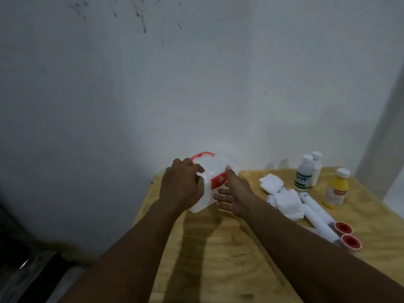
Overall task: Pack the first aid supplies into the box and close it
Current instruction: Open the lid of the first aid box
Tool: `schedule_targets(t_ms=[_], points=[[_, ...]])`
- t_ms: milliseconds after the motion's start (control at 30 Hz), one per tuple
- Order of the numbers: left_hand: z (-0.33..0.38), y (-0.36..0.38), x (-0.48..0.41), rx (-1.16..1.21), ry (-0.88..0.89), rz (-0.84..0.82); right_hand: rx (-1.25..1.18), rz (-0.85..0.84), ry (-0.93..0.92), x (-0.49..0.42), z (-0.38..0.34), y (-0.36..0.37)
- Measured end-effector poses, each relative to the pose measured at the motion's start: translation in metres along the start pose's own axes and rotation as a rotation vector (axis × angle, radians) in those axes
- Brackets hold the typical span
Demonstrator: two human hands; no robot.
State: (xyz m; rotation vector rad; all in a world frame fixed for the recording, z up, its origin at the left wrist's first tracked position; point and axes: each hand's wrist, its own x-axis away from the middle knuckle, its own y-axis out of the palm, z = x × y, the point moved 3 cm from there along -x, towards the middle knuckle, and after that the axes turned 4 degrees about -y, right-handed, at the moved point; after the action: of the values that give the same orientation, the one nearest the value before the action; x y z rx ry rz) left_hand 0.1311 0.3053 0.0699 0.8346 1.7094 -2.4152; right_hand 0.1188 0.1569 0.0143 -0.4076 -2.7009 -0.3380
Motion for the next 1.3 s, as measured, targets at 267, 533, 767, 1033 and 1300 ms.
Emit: schedule_targets(t_ms=[267, 533, 767, 1033, 1300], points=[[0.018, -0.001, 0.012, 0.208, -0.017, 0.059, 0.002, -0.087, 0.076, -0.014, -0.009, -0.005], [-0.002, 0.012, 0.011, 0.187, -0.100, 0.051, -0.018, -0.076, -0.041, 0.003, -0.003, -0.005], [-0.007, 0.016, 0.019, 0.019, -0.285, -0.008, 0.204, 0.020, -0.268, 0.032, -0.010, -0.021], [-0.028, 0.014, 0.015, 0.359, -0.162, -0.165, 0.684, 0.079, -0.840, 0.053, -0.041, -0.040], [-0.031, 0.011, 0.017, 0.388, -0.075, -0.080, 0.778, 0.102, -0.702, 0.014, -0.045, -0.063]])
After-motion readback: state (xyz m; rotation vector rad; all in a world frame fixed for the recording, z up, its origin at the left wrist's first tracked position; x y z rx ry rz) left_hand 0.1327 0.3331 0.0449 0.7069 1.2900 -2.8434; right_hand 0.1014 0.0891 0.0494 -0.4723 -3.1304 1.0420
